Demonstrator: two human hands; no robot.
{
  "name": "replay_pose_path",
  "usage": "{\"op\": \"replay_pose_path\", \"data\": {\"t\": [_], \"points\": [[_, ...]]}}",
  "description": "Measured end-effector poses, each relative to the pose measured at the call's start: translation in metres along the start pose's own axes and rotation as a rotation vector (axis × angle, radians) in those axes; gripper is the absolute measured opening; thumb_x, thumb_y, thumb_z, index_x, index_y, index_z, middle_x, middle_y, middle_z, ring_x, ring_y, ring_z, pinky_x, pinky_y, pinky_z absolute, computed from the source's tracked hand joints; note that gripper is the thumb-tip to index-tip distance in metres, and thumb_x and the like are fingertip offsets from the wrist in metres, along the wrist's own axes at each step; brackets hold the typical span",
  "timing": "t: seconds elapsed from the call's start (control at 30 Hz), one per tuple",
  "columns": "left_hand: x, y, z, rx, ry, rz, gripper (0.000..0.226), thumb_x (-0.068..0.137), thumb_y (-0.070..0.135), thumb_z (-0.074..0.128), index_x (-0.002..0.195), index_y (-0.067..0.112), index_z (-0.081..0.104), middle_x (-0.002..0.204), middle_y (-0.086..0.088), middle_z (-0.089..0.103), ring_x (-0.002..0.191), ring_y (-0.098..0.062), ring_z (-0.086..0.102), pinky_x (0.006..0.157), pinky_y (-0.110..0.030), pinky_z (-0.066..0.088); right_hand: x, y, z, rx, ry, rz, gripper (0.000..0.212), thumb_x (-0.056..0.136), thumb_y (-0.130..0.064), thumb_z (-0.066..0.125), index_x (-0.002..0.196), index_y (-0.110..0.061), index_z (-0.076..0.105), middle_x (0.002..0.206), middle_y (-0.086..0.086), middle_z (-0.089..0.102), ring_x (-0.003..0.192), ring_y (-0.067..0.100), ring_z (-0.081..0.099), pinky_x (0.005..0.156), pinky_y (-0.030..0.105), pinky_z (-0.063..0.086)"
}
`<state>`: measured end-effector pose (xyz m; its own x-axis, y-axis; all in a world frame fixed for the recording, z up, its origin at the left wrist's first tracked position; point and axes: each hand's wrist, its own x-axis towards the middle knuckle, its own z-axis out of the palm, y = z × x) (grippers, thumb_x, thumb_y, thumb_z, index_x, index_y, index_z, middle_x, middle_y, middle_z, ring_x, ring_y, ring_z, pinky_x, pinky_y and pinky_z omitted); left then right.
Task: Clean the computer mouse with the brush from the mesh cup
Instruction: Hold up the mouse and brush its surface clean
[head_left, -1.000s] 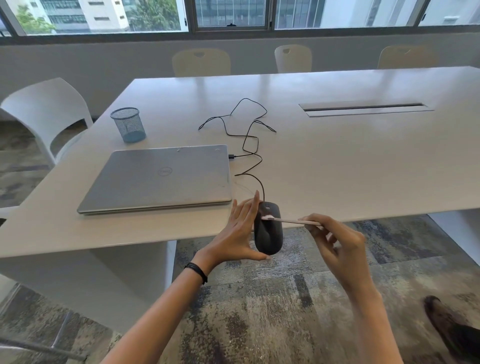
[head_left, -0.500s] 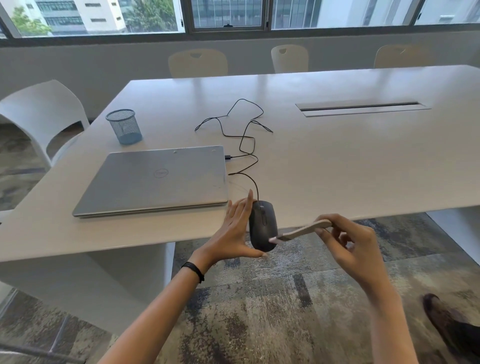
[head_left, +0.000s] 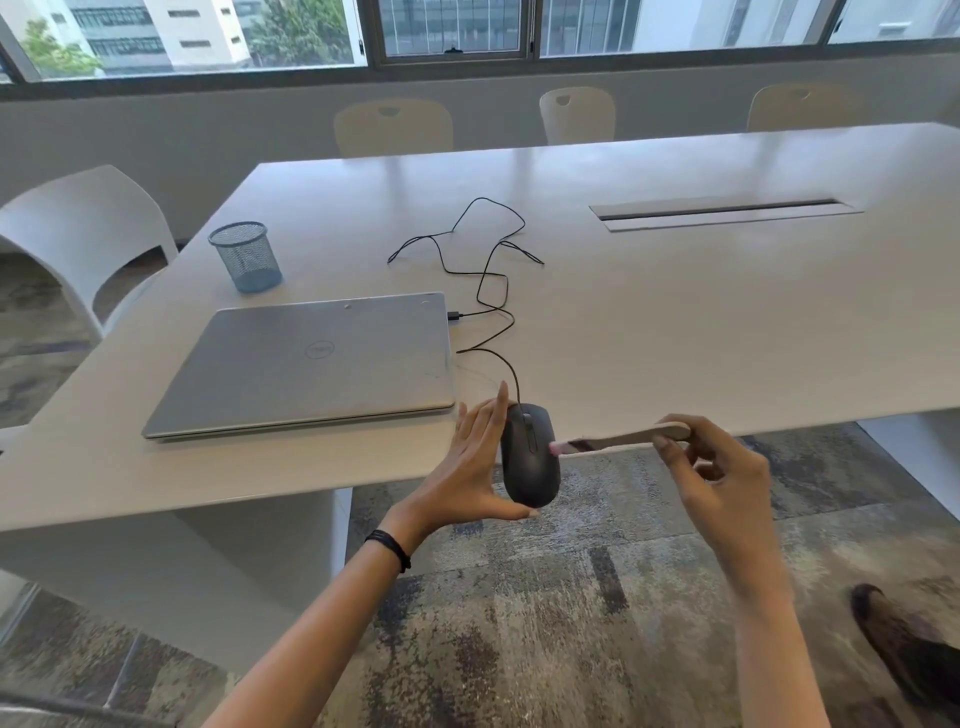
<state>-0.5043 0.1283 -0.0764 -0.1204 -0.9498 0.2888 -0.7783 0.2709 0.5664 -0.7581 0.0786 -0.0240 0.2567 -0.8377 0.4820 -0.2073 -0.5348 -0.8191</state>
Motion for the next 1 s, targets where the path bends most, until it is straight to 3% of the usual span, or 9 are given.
{"op": "replay_pose_path", "data": {"t": [0.13,0.27,0.47,0.57,0.63,0.7,0.77,0.9,1.0], "points": [[0.0,0.0,-0.004,0.009,0.017,-0.005,0.135,0.063,0.058,0.076,0.145,0.013,-0.021,0.15,-0.006,0.019,0.141,-0.015,0.01,0.116,-0.053,-0.006,-0.001,0.001,-0.004,0.064,-0.062,0.069,0.014,0.078,-0.029,0.065,0.087,-0.04,0.067,0.073,-0.002,0.063,0.053,0.004,0.045,0.043,0.01,0.031],[0.001,-0.001,-0.006,0.011,0.038,-0.007,0.135,0.064,0.056,0.078,0.145,0.012,-0.021,0.148,-0.008,0.021,0.14,-0.02,0.016,0.115,-0.059,0.004,0.0,0.005,-0.008,0.066,-0.266,0.116,0.026,0.08,-0.02,0.068,0.083,-0.046,0.07,0.073,0.003,0.063,0.055,0.005,0.044,0.046,0.011,0.031],[0.005,-0.001,-0.003,0.044,0.016,0.012,0.136,0.063,0.057,0.078,0.144,0.012,-0.022,0.15,-0.01,0.018,0.142,-0.018,0.009,0.116,-0.049,-0.011,-0.003,-0.005,0.008,0.176,-0.054,0.052,0.014,0.08,-0.028,0.066,0.088,-0.039,0.069,0.072,-0.007,0.065,0.057,0.001,0.047,0.047,0.01,0.035],[0.006,-0.001,-0.001,0.057,0.01,0.025,0.136,0.064,0.055,0.079,0.144,0.009,-0.021,0.153,-0.012,0.013,0.143,-0.016,0.003,0.114,-0.037,-0.02,0.001,-0.01,0.017,0.081,-0.114,-0.005,0.02,0.083,-0.019,0.066,0.088,-0.038,0.066,0.071,-0.014,0.065,0.055,0.0,0.049,0.044,0.01,0.035],[0.005,-0.002,0.0,0.045,0.014,0.023,0.136,0.063,0.055,0.078,0.144,0.009,-0.021,0.153,-0.011,0.014,0.143,-0.016,0.004,0.113,-0.035,-0.021,0.0,-0.011,0.02,0.009,-0.202,-0.025,0.03,0.084,-0.01,0.068,0.089,-0.04,0.065,0.072,-0.006,0.065,0.053,0.002,0.049,0.043,0.013,0.035],[0.004,-0.003,-0.001,0.035,0.023,0.02,0.136,0.064,0.057,0.078,0.144,0.01,-0.022,0.151,-0.01,0.019,0.143,-0.019,0.01,0.114,-0.035,-0.019,-0.001,-0.012,0.019,-0.009,-0.255,-0.04,0.027,0.084,-0.012,0.068,0.088,-0.039,0.065,0.071,-0.003,0.065,0.052,0.002,0.05,0.044,0.015,0.035],[0.004,-0.003,-0.002,0.026,0.027,0.021,0.137,0.063,0.057,0.078,0.145,0.011,-0.022,0.15,-0.009,0.02,0.143,-0.02,0.012,0.115,-0.037,-0.017,-0.001,-0.014,0.015,0.011,-0.21,-0.03,0.023,0.084,-0.016,0.066,0.087,-0.039,0.064,0.072,-0.008,0.065,0.054,0.001,0.05,0.044,0.015,0.035],[0.005,-0.003,-0.003,0.025,0.024,0.023,0.137,0.063,0.057,0.078,0.145,0.011,-0.022,0.148,-0.009,0.022,0.142,-0.021,0.014,0.117,-0.046,-0.012,0.002,-0.015,0.009,0.011,-0.033,0.032,0.036,0.084,-0.002,0.067,0.085,-0.038,0.062,0.071,-0.021,0.065,0.057,0.0,0.054,0.044,0.011,0.038],[0.005,-0.003,-0.003,0.015,0.017,0.017,0.137,0.063,0.058,0.078,0.144,0.012,-0.023,0.149,-0.008,0.021,0.142,-0.02,0.013,0.115,-0.038,-0.017,0.002,-0.011,0.002,0.042,-0.059,0.084,0.038,0.083,-0.002,0.068,0.081,-0.04,0.066,0.07,-0.019,0.067,0.056,0.001,0.055,0.047,0.02,0.045]]}}
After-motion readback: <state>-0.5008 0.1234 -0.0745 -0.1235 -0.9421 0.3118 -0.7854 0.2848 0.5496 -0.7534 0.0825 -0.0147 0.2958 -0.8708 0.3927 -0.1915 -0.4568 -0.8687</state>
